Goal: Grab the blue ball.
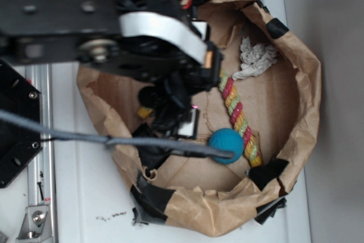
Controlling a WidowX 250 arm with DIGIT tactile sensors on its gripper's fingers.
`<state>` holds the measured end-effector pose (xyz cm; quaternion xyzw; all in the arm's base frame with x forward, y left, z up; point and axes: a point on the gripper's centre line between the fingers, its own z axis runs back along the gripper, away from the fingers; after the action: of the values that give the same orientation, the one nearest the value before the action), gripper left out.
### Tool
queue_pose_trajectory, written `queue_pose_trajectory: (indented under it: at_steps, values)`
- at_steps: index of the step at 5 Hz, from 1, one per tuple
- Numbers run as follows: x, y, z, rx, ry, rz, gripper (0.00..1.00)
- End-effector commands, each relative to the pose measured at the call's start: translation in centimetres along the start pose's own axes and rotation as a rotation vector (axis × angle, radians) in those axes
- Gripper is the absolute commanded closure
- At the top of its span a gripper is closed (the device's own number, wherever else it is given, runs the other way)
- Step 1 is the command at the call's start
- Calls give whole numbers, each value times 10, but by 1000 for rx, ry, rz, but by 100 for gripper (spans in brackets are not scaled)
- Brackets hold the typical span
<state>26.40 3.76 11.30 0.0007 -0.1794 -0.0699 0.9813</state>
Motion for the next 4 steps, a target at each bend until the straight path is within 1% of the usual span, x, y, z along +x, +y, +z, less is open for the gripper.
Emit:
queue_pose_trajectory:
  at_steps: [1,2,3,4]
  values:
    - [14,-46,-57,-136,9,-188,0]
    - [20,-62,-71,-148,-25,-220,0]
    - [30,-57,-71,-126,-83,-198,51]
    - [33,-47,-68,-126,-101,-154,100]
